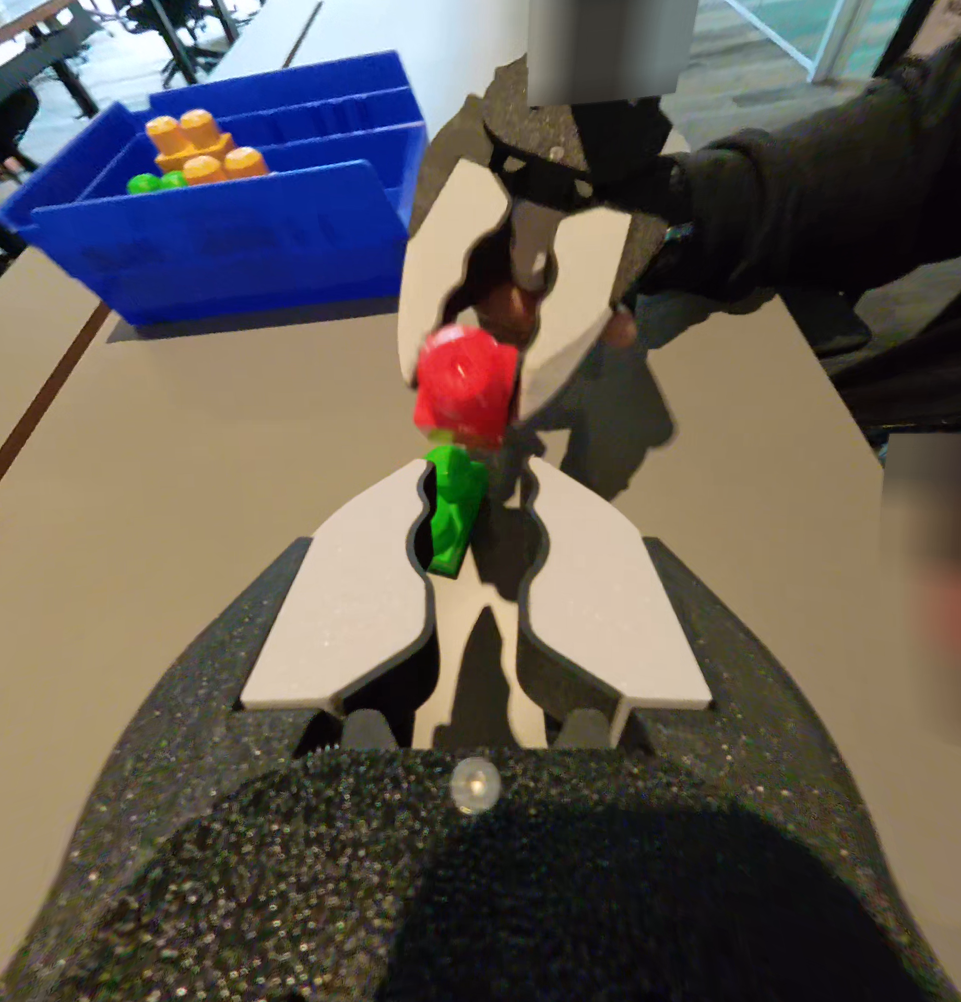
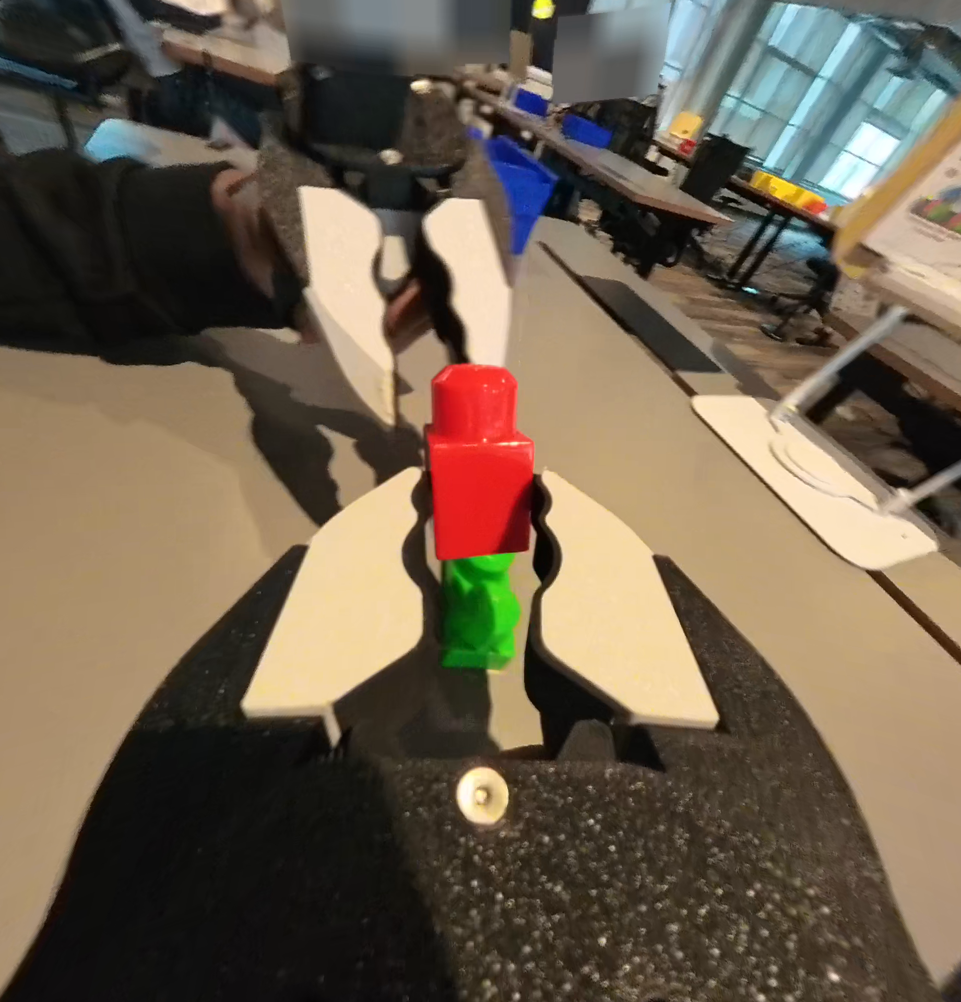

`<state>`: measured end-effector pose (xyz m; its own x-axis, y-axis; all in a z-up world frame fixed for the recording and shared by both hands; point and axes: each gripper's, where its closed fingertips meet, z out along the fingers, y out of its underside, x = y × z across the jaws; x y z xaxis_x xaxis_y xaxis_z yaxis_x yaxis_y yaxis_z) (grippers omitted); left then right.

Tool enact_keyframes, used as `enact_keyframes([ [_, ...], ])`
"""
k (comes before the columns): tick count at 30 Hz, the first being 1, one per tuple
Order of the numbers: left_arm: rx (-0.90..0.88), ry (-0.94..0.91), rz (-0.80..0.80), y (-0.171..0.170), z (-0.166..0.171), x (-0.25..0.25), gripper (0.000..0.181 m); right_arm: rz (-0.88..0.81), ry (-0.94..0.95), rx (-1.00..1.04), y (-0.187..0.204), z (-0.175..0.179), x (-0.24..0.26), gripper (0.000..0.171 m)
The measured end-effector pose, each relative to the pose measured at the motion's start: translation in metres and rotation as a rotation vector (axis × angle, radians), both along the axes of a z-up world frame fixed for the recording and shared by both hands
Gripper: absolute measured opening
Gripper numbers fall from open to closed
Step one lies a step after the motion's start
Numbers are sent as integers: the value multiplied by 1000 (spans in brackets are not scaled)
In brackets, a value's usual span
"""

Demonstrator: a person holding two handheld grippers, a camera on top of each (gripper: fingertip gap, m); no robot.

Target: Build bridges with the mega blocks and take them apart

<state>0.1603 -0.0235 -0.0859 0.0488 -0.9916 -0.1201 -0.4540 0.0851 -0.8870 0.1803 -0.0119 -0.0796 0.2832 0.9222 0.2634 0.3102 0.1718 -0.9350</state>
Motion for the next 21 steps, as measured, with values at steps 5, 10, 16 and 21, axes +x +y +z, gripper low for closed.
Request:
enact_keyframes([
  [5,-84,-29,110,21,-4,-9,23,-184,67,-264,50,-19,40,36],
  [10,-120,-18,159,31,-11,-13,21,-265,-23,-424,68,-54,56,36],
  [16,-114,-4,156,30,-13,-11,21,-393,-216,-435,72,-81,67,36],
  [21,-105,17,156,29,-17,-11,21,-419,-337,-456,66,-96,75,35],
])
